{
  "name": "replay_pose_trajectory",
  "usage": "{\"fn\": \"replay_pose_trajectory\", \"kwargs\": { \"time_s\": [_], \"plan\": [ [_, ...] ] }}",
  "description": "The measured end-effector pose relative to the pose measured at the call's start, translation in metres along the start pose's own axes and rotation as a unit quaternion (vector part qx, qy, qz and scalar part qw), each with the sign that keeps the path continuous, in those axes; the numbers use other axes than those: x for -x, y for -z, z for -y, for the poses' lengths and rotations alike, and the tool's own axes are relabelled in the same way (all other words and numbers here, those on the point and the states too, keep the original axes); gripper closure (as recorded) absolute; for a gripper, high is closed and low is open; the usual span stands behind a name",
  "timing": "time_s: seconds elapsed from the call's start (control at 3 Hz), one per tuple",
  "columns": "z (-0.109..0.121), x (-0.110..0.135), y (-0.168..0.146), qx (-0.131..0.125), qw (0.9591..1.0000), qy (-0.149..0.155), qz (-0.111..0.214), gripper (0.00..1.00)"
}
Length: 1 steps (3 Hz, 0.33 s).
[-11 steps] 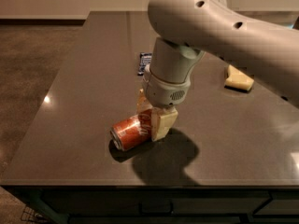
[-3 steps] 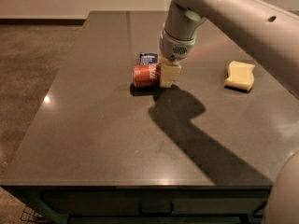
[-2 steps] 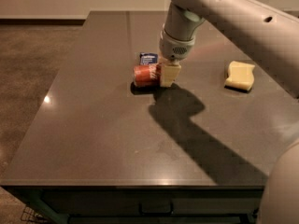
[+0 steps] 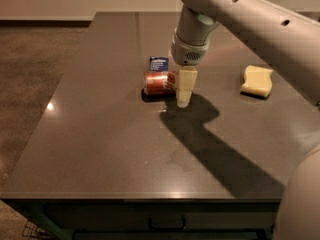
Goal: Move coke can near rxbar blueberry
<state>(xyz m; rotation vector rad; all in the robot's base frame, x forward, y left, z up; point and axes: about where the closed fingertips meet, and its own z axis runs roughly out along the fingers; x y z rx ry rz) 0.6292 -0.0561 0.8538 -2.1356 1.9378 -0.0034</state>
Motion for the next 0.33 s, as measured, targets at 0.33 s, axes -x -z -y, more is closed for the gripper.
{"fn": "replay_pose_trajectory", "kwargs": {
  "time_s": [0.33],
  "plan": [
    [0.0000, 0.0000, -0.0001, 0.000, 1.0000, 0.000, 0.000, 0.00]
  ]
}}
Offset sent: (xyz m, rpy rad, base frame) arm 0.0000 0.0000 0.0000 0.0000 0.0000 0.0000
